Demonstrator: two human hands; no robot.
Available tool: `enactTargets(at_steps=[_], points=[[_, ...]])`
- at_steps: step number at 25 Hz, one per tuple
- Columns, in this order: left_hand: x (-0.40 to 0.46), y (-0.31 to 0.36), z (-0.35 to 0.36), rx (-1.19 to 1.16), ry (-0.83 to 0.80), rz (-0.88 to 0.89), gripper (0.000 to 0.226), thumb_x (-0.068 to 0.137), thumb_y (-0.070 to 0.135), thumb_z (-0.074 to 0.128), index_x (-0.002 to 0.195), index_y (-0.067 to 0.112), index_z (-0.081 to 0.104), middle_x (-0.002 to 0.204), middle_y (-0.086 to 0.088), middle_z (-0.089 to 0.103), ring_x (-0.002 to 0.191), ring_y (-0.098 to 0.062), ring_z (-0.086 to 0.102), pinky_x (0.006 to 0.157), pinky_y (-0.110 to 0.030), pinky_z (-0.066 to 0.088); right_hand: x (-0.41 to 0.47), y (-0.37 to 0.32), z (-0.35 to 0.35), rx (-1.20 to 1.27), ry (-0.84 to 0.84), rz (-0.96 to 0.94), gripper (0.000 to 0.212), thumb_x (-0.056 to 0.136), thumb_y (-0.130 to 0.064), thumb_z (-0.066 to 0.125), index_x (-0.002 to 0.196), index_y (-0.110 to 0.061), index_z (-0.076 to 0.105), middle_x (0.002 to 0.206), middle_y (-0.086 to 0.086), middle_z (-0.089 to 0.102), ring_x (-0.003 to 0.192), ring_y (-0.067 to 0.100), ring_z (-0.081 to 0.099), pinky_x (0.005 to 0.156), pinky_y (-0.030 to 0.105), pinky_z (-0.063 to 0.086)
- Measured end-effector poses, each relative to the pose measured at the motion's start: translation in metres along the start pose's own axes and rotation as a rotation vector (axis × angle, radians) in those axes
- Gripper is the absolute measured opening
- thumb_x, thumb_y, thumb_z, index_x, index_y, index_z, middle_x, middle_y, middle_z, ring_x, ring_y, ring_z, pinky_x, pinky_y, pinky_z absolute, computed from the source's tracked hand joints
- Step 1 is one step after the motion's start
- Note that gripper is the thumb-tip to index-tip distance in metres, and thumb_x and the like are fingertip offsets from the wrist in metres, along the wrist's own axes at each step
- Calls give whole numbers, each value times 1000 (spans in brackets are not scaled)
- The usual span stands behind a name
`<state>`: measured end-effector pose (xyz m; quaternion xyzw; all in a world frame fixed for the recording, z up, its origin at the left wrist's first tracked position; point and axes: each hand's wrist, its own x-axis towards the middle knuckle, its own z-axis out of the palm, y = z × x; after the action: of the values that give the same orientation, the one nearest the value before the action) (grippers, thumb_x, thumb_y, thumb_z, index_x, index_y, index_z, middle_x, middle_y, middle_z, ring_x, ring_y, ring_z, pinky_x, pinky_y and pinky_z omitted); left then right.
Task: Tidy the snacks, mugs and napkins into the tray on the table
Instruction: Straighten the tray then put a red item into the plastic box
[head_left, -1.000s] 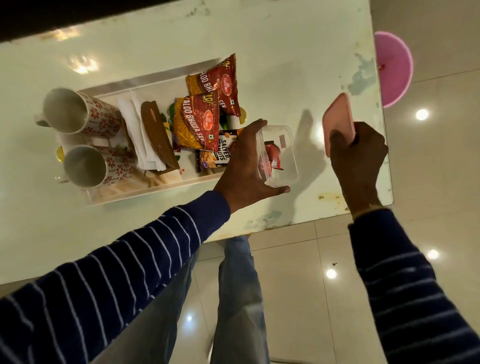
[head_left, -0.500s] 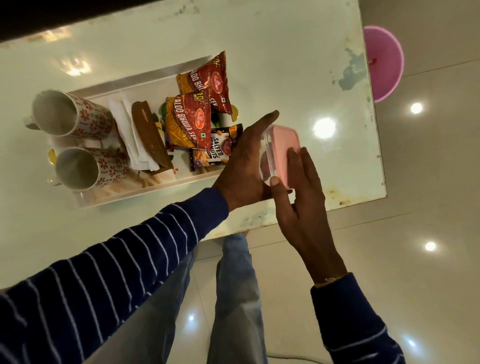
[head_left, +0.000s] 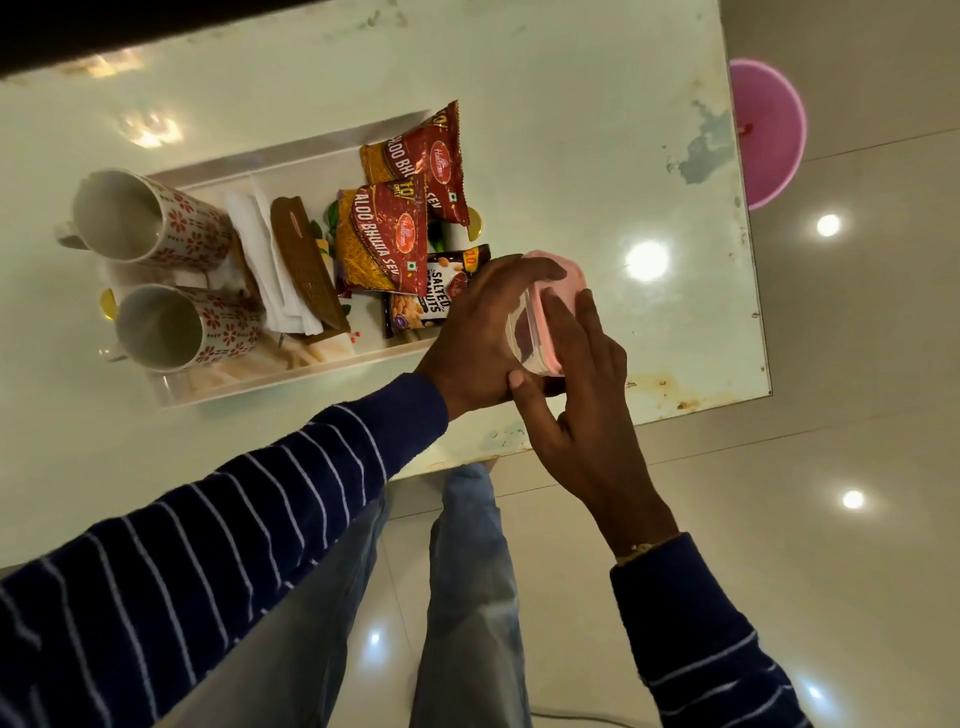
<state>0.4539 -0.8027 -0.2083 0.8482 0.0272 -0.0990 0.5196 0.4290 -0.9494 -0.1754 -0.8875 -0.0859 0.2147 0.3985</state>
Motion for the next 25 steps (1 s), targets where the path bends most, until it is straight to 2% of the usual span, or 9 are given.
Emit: enactTargets(at_steps=[6, 8, 12, 14, 16, 18, 20, 23, 25], points=[[8, 10, -12, -130, 2, 0, 92, 52, 31, 97, 129, 8, 51, 131, -5, 57, 116, -23, 57, 87, -35, 58, -2, 19, -3, -302, 172, -184, 75, 82, -21, 76, 144, -21, 33, 154, 15, 39, 143, 34, 34, 109, 51, 43], [8, 15, -7, -185, 10, -24, 87, 52, 27, 96, 126, 10, 53, 127, -4, 58, 110, -22, 59, 81, -31, 60, 3, 19, -3, -297, 301, -211, 62, 88, -19, 71, 141, -22, 40, 146, 17, 50, 137, 35, 42, 104, 47, 48], [6, 19, -4, -179, -2, -18, 83, 48, 24, 97, 119, 11, 54, 116, 2, 57, 99, -8, 58, 74, -5, 51, 5, 30, -5, -434, 422, -398, 32, 102, -31, 51, 131, -17, 52, 130, 21, 63, 123, 37, 57, 99, 41, 48], [7, 18, -3, -146, -15, -21, 87, 48, 26, 98, 120, 10, 53, 120, -1, 58, 104, -9, 57, 78, -7, 52, 6, 40, -9, -468, 423, -456, 32, 101, -31, 52, 130, -17, 54, 129, 22, 63, 123, 37, 56, 99, 40, 46], [6, 19, 2, -120, -25, -50, 95, 52, 30, 97, 131, 11, 47, 135, -5, 53, 118, -17, 53, 92, -21, 54, 13, 50, -13, -467, 401, -469, 33, 99, -28, 58, 130, -17, 56, 131, 21, 62, 126, 35, 53, 103, 39, 45], [5, 19, 7, -48, -46, -77, 103, 60, 37, 92, 144, 15, 37, 156, -8, 33, 139, -21, 38, 108, -19, 39, 28, 63, -18, -485, 375, -448, 36, 95, -22, 66, 129, -15, 62, 132, 20, 62, 127, 35, 53, 101, 42, 49], [0, 16, 10, 10, -33, -68, 99, 69, 41, 86, 148, 16, 32, 164, -8, 16, 147, -20, 24, 110, -14, 26, 49, 75, -24, -532, 331, -414, 41, 88, -18, 73, 129, -14, 65, 133, 18, 62, 127, 35, 55, 98, 45, 52], [-14, 7, 10, 37, -33, -69, 82, 80, 36, 79, 147, 18, 35, 163, -3, 20, 149, -17, 20, 112, -23, 26, 79, 88, -29, -605, 256, -436, 47, 85, -14, 76, 130, -19, 65, 134, 15, 62, 127, 34, 55, 96, 41, 53], [-21, -2, 8, 59, -31, -71, 74, 83, 33, 77, 145, 20, 39, 161, 0, 25, 151, -14, 14, 112, -14, 20, 92, 93, -25, -619, 241, -473, 47, 85, -12, 74, 131, -21, 65, 136, 14, 60, 129, 34, 53, 95, 41, 53]])
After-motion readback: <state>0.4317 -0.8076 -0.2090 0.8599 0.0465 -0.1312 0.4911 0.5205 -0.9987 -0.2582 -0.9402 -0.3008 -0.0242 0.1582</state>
